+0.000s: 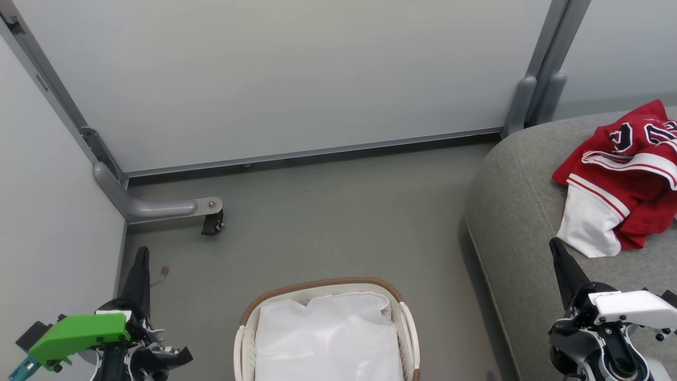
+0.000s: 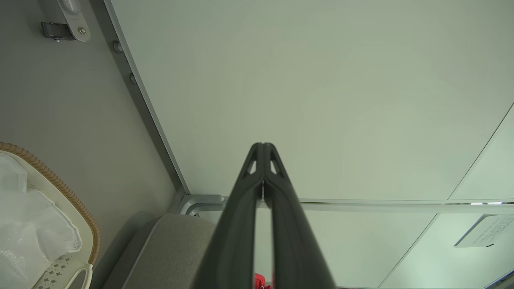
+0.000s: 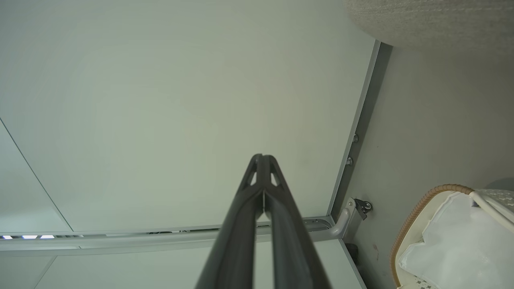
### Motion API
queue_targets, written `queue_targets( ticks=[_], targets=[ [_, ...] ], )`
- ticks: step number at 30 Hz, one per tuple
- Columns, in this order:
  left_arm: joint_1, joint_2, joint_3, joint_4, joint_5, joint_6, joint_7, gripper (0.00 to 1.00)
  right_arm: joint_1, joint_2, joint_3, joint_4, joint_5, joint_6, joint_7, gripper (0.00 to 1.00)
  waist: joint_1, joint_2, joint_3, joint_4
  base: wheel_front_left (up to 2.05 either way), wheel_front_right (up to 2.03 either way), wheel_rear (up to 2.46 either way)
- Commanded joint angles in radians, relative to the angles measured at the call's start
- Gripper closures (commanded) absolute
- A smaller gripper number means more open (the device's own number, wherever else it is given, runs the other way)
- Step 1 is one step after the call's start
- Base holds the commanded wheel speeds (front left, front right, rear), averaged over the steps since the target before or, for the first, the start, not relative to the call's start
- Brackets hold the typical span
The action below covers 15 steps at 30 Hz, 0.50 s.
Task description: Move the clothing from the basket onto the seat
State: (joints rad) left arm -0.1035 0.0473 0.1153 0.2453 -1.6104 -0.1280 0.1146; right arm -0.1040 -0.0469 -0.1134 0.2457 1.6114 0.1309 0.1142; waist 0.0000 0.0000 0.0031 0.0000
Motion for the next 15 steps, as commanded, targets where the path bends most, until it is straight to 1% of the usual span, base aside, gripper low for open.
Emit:
queue_targets(
  ticks=[1,15],
  targets=[
    [-0.010,0.006,0.002,-0.002,-0.003,-0.005,0.004,1.00,-0.008,-0.006,-0.002,-0.003,0.003,0.000,0.003,1.00,0.0000,0.0000,0.000,0.000,0.00,0.00,0.00],
    [-0.010,0.006,0.002,-0.002,-0.003,-0.005,0.004,1.00,-0.008,-0.006,-0.002,-0.003,0.003,0.000,0.003,1.00,0.0000,0.0000,0.000,0.000,0.00,0.00,0.00]
  ],
)
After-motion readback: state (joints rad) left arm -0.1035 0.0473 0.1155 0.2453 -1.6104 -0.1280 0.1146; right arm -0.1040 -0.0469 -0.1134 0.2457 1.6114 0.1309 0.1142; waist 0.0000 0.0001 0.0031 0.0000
